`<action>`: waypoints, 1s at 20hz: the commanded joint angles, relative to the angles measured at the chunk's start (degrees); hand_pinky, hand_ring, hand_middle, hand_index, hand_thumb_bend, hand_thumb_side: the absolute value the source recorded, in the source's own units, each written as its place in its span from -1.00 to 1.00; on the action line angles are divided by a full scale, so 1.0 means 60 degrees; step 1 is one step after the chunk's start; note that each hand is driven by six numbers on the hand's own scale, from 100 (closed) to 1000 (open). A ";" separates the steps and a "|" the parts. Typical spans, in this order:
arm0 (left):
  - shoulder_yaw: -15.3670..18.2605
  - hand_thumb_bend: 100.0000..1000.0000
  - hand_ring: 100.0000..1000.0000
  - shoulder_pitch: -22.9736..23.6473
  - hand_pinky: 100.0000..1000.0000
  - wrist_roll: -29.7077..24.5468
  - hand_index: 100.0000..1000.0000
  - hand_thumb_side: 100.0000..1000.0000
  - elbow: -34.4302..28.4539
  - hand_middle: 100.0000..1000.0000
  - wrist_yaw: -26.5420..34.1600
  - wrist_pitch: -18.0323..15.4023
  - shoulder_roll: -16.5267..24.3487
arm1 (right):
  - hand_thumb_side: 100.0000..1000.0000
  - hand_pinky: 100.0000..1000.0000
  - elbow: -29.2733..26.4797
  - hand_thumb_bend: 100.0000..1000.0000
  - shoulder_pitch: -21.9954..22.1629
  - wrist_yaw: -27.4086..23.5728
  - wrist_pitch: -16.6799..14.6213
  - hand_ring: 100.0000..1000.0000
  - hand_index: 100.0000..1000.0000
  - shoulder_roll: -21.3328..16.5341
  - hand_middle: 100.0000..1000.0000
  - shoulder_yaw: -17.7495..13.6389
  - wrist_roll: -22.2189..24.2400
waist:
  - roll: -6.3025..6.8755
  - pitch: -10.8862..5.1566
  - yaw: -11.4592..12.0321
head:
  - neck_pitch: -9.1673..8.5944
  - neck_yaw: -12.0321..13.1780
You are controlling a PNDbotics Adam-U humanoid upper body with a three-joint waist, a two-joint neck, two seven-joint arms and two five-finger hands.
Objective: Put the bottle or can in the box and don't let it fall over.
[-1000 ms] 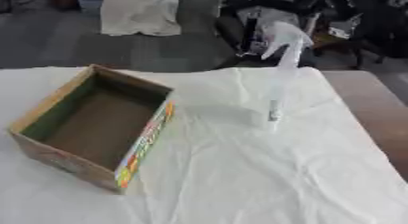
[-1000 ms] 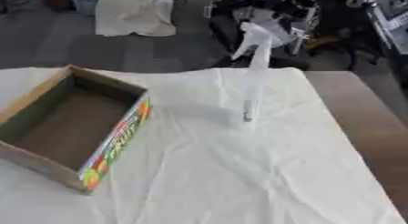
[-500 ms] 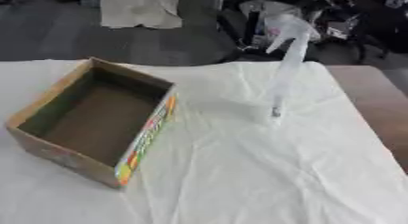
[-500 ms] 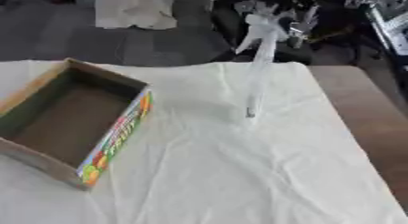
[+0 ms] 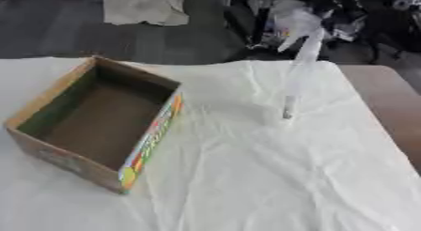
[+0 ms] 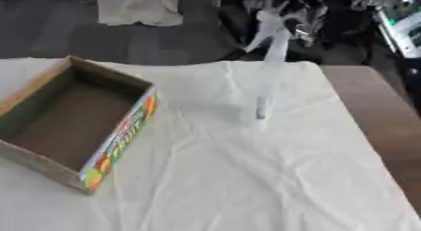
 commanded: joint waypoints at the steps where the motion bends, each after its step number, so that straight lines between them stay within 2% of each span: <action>1: -0.0036 -0.89 -0.19 -0.0049 0.56 -0.0026 0.40 0.58 -0.0164 0.18 -0.0065 0.0017 0.0071 | -0.51 0.83 -0.0026 -1.00 -0.0214 -0.0018 -0.0001 0.66 0.77 -0.0230 0.72 -0.0158 -0.0121 | 0.0016 -0.0133 0.0009 | -0.0118 -0.0009; 8: -0.0054 -0.89 -0.20 -0.0050 0.56 -0.0050 0.39 0.59 -0.0164 0.18 -0.0108 0.0040 0.0064 | -0.47 0.82 -0.0023 -1.00 -0.0216 -0.0012 0.0049 0.64 0.76 -0.0216 0.68 -0.0151 -0.0254 | -0.0003 -0.0045 0.0005 | -0.0138 0.0009; 12: -0.0070 -0.89 -0.20 -0.0055 0.56 -0.0072 0.39 0.59 -0.0164 0.18 -0.0133 0.0067 0.0052 | -0.52 0.80 0.0020 -1.00 -0.0230 0.0097 0.0032 0.56 0.74 -0.0187 0.63 -0.0124 -0.0280 | -0.0022 -0.0003 0.0021 | -0.0150 0.0013; 20: -0.0079 -0.89 -0.20 -0.0063 0.56 -0.0098 0.39 0.59 -0.0164 0.18 -0.0152 0.0056 0.0054 | -0.56 0.78 0.0142 -1.00 -0.0264 0.0364 0.0063 0.52 0.72 -0.0119 0.61 -0.0098 -0.0366 | -0.0028 0.0034 0.0070 | -0.0185 -0.0007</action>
